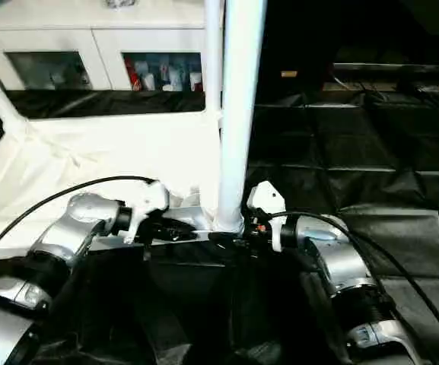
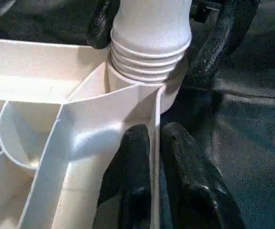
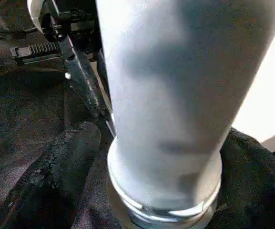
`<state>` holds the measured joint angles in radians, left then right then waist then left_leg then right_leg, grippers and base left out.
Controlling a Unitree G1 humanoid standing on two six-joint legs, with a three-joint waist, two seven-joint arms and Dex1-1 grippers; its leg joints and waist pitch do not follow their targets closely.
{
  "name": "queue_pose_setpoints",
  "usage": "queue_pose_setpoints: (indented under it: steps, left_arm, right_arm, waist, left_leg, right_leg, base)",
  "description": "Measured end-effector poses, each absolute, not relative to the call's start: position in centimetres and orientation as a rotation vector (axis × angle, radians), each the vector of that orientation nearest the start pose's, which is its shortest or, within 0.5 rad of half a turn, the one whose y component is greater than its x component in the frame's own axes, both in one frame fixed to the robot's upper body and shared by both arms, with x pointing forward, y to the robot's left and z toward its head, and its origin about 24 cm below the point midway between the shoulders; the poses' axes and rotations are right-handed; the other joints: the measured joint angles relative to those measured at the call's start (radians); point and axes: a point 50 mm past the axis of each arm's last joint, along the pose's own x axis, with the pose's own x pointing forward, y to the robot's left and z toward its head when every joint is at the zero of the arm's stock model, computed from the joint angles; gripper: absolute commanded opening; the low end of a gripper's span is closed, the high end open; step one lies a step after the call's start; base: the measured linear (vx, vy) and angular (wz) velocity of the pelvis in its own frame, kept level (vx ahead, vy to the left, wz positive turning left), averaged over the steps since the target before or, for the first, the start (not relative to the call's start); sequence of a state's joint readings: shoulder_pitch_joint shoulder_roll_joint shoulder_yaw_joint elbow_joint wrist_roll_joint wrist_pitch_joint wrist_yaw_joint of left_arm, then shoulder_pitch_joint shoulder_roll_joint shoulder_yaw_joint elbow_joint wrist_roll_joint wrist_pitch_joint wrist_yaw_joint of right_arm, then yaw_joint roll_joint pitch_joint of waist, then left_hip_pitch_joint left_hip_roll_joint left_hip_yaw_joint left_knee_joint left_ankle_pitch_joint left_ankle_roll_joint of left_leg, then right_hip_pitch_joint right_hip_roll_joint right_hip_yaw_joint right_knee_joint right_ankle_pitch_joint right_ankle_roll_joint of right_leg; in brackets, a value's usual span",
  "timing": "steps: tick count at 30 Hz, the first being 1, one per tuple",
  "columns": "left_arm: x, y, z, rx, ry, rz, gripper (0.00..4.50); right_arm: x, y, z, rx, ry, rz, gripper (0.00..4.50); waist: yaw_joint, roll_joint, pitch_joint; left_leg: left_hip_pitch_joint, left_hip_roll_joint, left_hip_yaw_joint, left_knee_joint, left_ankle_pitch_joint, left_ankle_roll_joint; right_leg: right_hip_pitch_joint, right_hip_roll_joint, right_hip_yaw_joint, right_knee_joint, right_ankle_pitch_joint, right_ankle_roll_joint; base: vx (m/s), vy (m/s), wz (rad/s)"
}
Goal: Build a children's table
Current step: Rotate leg to tighten
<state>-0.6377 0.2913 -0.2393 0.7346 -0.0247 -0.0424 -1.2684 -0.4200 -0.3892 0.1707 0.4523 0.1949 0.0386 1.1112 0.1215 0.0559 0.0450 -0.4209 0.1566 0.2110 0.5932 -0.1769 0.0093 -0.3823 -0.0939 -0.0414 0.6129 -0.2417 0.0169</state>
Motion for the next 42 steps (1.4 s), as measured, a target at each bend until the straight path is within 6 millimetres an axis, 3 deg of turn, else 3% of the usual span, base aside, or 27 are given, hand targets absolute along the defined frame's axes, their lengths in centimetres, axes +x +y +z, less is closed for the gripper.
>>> queue_pose_setpoints:
  steps: [20,29,42]
  left_arm:
    - [32.2,13.5,5.1,0.392,0.371,-1.411,0.66]
    - [32.2,13.9,5.2,0.408,0.395,-1.426,0.04]
    - [32.2,13.8,5.3,0.449,0.402,-1.443,0.04]
  right_arm:
    - [29.7,-15.3,5.0,-0.174,0.243,1.211,3.88]
    - [29.6,-15.3,5.0,-0.175,0.246,1.220,3.88]
    - [29.9,-14.4,4.9,-0.181,0.230,1.223,3.88]
  waist:
    - [-0.013,-0.008,0.005]
    - [-0.014,-0.010,0.005]
    - [-0.016,-0.010,0.004]
  left_leg:
    - [0.004,0.004,0.001,0.007,-0.002,-0.005]
    - [0.004,0.004,0.001,0.009,-0.002,-0.005]
    - [0.003,0.004,0.001,0.009,-0.001,-0.005]
  right_leg:
    - [-0.001,0.000,-0.001,0.014,0.000,0.000]
    - [0.000,0.000,0.000,0.016,0.000,-0.001]
    - [0.000,0.000,0.000,0.016,0.000,-0.001]
  base:
    - [0.000,0.000,0.00]
    - [0.000,0.000,0.00]
    - [0.000,0.000,0.00]
